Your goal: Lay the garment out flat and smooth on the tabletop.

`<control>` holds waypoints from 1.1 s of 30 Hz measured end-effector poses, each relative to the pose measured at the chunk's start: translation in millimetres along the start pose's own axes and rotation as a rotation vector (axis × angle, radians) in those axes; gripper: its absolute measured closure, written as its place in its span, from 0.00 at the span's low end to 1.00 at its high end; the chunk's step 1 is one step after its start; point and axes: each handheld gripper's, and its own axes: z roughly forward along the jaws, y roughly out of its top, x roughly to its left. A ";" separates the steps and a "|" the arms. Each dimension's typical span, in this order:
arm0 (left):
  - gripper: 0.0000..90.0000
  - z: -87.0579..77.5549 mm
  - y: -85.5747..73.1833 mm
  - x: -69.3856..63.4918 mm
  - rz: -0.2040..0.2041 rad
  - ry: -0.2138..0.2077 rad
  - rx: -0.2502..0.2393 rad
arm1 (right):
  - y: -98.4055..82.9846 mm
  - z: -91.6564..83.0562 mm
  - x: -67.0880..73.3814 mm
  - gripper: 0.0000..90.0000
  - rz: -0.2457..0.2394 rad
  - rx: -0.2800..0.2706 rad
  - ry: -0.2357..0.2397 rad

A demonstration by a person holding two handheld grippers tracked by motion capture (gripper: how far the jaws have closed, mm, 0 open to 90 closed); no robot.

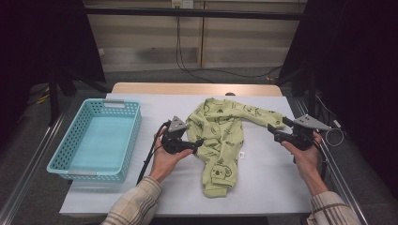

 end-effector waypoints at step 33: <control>0.40 34.9 8.4 -33.5 0.164 -0.026 0.042 | -27.0 -31.9 72.3 0.10 -0.046 -0.009 0.185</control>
